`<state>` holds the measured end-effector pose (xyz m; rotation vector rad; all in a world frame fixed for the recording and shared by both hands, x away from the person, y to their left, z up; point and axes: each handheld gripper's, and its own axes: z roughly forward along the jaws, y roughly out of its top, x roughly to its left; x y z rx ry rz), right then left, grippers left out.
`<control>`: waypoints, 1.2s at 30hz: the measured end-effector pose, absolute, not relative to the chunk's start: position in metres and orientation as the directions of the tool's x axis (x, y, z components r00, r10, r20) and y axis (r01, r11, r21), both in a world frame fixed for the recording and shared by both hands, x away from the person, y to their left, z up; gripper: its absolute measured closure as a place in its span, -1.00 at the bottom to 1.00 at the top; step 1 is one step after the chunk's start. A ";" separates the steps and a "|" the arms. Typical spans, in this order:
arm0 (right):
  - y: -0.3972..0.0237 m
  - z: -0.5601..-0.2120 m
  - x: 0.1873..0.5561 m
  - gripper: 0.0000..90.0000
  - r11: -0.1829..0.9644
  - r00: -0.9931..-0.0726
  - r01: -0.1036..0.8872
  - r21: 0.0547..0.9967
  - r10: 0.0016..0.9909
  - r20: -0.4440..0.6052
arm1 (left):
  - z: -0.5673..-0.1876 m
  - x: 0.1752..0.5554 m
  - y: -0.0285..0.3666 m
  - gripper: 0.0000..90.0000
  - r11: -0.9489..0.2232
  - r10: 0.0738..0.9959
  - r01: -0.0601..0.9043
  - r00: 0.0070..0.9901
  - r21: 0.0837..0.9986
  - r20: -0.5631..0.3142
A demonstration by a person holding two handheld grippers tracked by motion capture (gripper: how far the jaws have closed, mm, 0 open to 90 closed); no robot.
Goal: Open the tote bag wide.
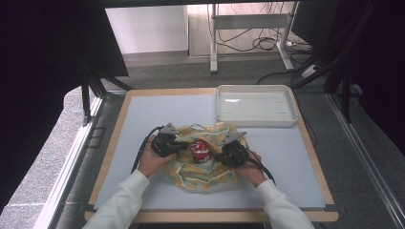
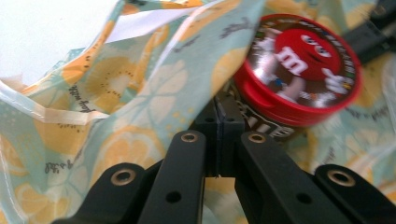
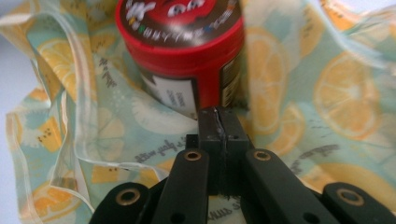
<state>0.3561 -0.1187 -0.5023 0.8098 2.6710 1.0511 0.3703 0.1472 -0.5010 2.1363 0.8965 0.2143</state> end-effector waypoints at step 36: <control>-0.111 -0.520 0.366 0.98 0.655 -0.849 0.457 0.602 0.523 0.075 | -0.514 0.401 0.140 1.00 -0.422 0.704 0.553 0.699 0.718 -0.126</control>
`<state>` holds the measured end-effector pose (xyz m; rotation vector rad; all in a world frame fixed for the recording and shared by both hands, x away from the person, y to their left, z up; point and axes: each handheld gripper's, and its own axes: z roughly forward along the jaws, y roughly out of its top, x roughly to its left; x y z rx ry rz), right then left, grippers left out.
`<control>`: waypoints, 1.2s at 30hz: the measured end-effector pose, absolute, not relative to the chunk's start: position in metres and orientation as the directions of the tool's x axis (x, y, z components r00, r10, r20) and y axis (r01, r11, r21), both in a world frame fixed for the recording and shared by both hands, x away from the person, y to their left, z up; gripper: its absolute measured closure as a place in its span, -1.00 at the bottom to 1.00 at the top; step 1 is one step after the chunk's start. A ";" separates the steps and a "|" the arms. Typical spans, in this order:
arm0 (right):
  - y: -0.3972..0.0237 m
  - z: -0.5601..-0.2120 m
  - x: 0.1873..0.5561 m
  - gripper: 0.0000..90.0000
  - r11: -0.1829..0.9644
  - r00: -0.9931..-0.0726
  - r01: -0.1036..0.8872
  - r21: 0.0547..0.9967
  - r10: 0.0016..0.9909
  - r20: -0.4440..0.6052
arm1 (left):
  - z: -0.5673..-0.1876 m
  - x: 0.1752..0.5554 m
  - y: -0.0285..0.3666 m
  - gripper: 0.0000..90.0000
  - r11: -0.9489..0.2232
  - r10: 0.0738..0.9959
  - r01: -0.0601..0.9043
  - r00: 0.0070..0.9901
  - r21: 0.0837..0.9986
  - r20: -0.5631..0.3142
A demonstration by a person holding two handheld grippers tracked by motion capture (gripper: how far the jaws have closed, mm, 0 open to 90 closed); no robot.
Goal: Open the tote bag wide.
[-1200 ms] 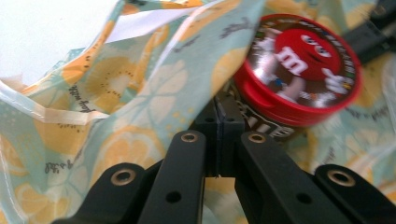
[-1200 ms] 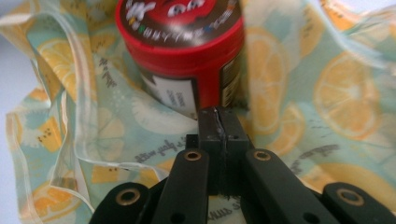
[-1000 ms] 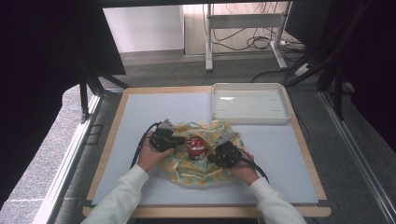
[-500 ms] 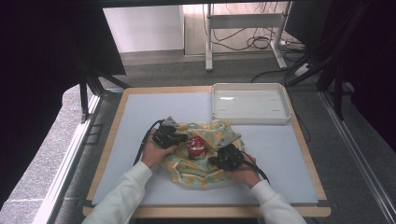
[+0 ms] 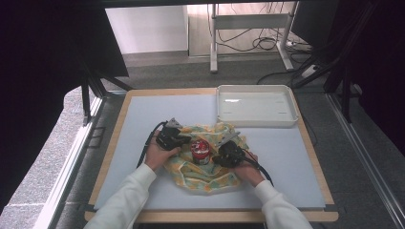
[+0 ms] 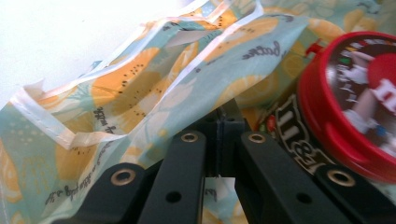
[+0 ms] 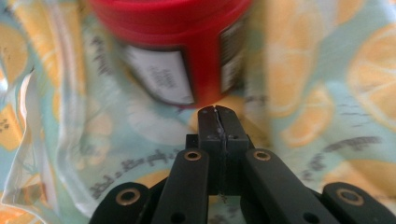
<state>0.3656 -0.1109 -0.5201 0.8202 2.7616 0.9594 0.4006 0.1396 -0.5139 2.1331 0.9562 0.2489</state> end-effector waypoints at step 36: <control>-0.142 -0.481 0.347 0.98 0.530 -0.848 0.419 0.737 0.518 0.109 | -0.483 0.358 0.151 1.00 -0.422 0.664 0.484 0.741 0.767 -0.103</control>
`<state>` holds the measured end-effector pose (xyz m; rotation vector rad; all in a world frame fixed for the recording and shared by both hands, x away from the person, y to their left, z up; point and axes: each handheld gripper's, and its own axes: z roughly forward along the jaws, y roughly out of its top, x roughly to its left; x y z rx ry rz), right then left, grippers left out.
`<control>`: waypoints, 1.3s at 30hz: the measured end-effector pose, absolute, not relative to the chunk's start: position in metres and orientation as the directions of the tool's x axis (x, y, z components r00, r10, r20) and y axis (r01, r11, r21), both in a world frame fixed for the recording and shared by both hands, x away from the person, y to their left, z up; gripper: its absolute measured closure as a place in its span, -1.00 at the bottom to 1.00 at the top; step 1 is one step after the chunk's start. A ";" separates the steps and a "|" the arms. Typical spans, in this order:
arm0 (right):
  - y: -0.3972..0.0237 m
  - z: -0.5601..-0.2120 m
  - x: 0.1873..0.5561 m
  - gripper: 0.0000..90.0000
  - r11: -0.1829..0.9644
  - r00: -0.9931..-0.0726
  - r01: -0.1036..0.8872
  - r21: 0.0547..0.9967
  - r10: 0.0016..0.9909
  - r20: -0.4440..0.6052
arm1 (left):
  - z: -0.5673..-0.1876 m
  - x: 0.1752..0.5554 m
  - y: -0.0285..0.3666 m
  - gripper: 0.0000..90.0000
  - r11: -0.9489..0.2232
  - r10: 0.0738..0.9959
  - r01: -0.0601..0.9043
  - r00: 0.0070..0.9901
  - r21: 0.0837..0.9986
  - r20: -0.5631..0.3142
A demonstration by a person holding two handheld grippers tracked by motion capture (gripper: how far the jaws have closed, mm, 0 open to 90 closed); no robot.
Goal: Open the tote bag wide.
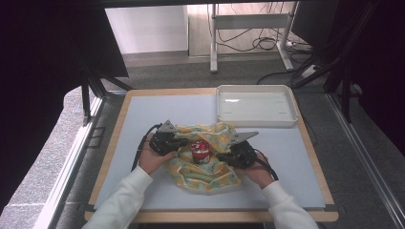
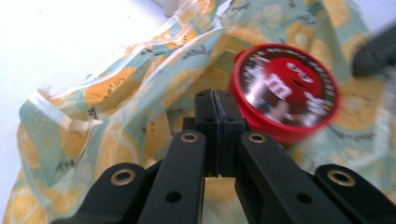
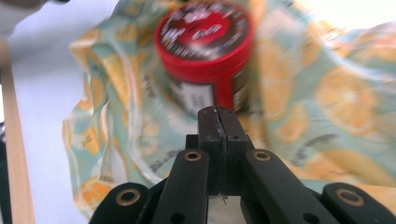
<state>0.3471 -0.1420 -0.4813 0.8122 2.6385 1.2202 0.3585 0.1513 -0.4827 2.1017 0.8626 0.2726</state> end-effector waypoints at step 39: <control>-0.164 -0.455 0.352 0.40 0.418 -0.812 0.404 0.814 0.573 0.109 | -0.461 0.311 0.211 -0.19 -0.257 0.734 0.517 0.654 0.816 -0.183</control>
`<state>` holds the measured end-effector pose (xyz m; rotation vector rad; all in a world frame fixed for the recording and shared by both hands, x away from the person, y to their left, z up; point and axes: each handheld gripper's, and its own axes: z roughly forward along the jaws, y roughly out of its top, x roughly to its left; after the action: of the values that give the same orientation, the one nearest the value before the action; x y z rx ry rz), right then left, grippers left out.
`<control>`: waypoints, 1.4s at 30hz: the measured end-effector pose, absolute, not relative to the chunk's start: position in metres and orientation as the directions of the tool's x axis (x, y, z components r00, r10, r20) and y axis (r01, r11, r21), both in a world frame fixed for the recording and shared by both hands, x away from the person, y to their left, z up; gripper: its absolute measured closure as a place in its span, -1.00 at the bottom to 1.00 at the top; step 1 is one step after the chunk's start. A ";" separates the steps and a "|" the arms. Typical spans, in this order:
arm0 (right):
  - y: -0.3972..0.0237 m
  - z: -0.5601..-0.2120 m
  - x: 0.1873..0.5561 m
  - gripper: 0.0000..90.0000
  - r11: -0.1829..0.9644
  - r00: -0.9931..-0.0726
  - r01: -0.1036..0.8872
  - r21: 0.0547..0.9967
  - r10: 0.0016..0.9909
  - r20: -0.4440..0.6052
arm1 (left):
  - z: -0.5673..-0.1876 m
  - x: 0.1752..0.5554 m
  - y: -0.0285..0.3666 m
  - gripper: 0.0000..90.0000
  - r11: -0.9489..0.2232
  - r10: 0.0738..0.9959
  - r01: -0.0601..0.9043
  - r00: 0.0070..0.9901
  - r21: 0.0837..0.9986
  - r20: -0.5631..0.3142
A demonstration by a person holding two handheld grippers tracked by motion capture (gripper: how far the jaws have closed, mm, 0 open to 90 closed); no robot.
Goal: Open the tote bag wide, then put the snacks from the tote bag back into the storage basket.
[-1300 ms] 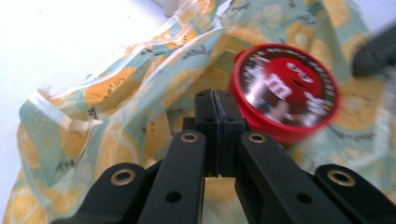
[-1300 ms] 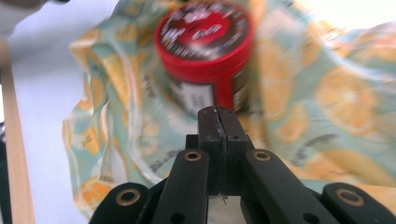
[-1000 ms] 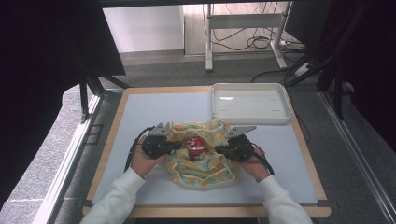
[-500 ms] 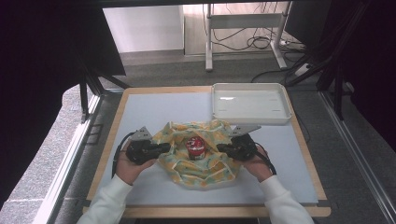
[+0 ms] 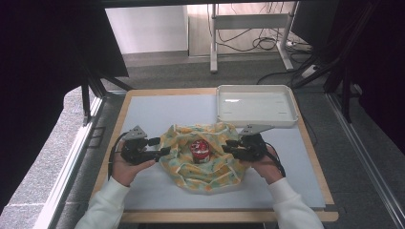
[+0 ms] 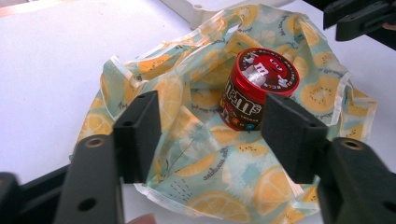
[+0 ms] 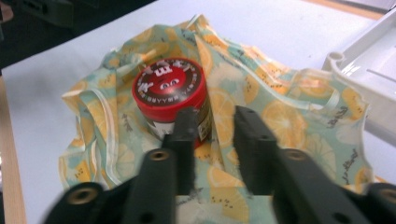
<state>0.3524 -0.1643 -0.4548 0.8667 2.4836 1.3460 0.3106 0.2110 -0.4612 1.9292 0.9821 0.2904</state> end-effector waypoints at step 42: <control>-0.085 -0.475 0.349 -0.51 0.530 -0.791 0.461 0.712 0.609 0.059 | -0.460 0.314 0.210 -0.32 -0.233 0.732 0.533 0.647 0.813 -0.215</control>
<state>0.3491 -0.0847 -0.4755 0.9107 2.5705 1.1075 0.3136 0.2100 -0.4597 1.9087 0.9974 0.2603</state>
